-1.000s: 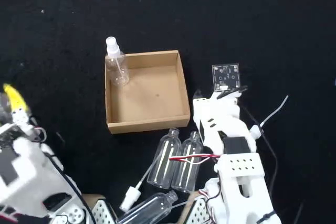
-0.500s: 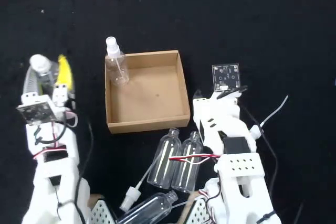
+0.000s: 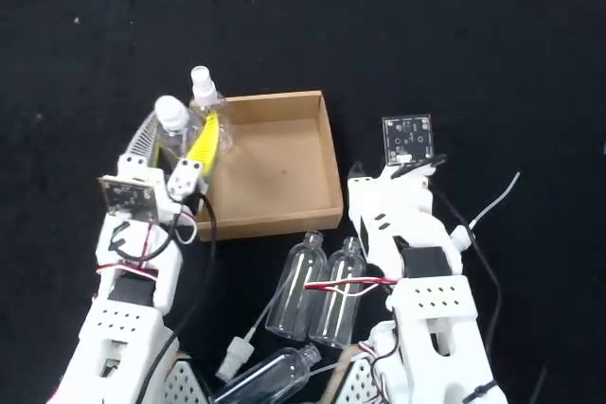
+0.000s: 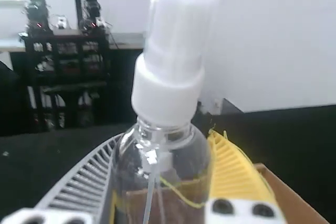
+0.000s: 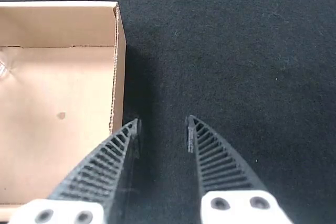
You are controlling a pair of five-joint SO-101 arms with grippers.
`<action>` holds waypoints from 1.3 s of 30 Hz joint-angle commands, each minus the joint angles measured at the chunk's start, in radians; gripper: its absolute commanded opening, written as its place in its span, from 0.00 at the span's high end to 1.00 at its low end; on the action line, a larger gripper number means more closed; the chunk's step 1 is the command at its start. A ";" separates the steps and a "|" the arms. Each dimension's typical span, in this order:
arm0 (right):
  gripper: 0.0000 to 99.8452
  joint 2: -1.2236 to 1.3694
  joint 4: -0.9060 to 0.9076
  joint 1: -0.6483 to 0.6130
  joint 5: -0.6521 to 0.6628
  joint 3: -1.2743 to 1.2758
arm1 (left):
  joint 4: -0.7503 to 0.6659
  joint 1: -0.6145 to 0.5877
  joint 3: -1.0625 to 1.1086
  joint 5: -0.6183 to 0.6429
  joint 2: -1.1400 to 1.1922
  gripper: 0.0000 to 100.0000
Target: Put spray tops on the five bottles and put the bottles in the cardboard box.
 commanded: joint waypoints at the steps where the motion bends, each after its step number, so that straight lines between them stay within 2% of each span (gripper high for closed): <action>1: 0.89 -0.041 -0.037 0.018 0.002 -0.005 | 0.000 0.048 -0.093 0.005 0.086 0.97; 4: 0.89 -0.041 -0.037 0.018 0.002 -0.005 | -0.009 0.045 -0.147 0.038 0.170 0.97; 10: 0.89 -0.039 -0.037 0.018 0.002 -0.005 | -0.311 0.054 -0.094 0.078 0.342 0.97; 16: 0.89 -0.041 -0.037 0.018 0.002 -0.005 | -0.465 0.061 -0.097 0.080 0.542 0.97; 30: 0.89 -0.042 -0.037 0.018 0.002 -0.005 | -0.675 0.056 -0.202 0.078 0.911 0.97; 39: 0.89 -0.042 -0.037 0.018 0.002 -0.005 | -0.882 0.056 -0.213 0.078 1.117 0.97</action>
